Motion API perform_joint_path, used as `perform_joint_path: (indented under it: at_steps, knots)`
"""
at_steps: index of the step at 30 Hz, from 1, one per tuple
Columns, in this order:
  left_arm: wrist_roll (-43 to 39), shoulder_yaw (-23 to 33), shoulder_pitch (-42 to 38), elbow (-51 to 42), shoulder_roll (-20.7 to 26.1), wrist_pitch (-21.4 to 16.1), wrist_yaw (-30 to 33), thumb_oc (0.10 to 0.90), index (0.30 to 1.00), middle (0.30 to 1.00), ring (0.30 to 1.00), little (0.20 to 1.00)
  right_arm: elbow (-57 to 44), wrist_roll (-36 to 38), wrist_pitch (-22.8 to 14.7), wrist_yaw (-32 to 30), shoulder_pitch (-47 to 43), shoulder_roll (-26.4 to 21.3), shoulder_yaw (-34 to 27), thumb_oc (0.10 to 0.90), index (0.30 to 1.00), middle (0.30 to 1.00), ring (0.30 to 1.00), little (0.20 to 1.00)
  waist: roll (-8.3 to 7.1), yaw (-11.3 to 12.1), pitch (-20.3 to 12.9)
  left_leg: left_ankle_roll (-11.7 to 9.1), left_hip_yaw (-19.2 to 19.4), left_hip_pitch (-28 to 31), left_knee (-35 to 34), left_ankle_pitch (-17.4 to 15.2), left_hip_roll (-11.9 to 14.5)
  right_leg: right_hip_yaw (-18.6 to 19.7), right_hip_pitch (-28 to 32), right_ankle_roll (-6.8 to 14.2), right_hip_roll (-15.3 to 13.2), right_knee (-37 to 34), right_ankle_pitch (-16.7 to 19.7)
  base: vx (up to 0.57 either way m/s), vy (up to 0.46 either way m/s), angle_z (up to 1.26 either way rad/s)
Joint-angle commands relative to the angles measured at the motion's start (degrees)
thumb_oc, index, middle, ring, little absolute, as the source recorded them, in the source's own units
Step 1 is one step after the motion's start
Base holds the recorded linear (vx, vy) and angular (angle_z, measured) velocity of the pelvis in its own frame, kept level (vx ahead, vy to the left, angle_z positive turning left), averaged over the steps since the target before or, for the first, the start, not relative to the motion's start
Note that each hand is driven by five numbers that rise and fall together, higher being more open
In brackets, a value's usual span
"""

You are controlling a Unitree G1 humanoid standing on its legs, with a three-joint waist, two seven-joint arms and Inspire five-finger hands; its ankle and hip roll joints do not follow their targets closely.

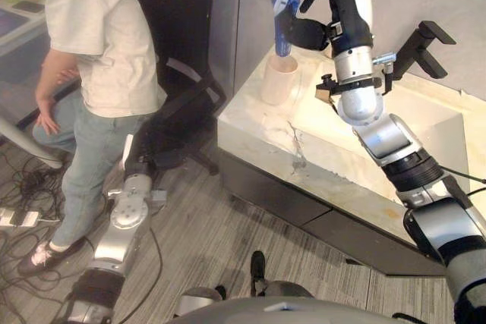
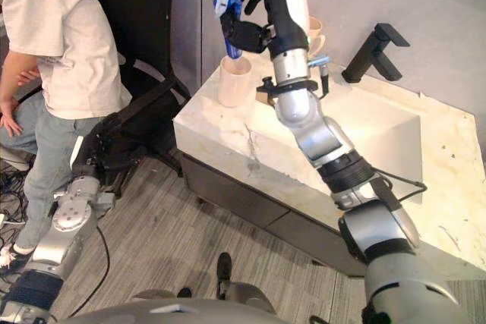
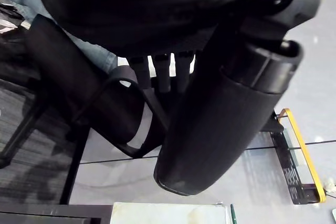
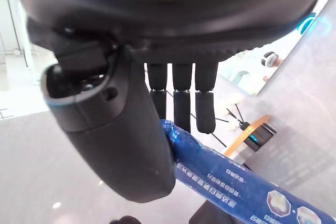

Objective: Organize the bathroom.

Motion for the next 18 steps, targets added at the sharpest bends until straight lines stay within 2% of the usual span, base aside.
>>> perform_joint_path:
  at_steps: [1,18]
  knots:
    - [2.07,0.47,0.06,-4.3,2.31,-4.79,0.76,0.8,0.9,0.9,0.9,0.9,-1.58,-0.16,-3.96,-2.19,-6.03,0.61,-3.56,0.4,0.3,0.3,0.3,0.3,-0.7,0.14,-6.11,2.86,1.45,-4.25,0.54,-0.29,-1.1,1.16,0.67,5.26,-1.75,0.8,-3.53,0.05,-0.035,-0.01]
    - [2.11,0.94,2.84,-3.15,2.02,-6.52,-0.61,0.8,0.9,0.9,0.9,0.9,2.93,1.85,-3.83,-2.36,-2.87,2.53,-3.13,0.4,0.3,0.3,0.3,0.3,0.2,0.8,-6.15,1.69,1.96,-4.3,0.69,-0.24,0.03,0.45,3.13,4.1,-1.79,0.06,-5.45,0.07,-0.025,0.0]
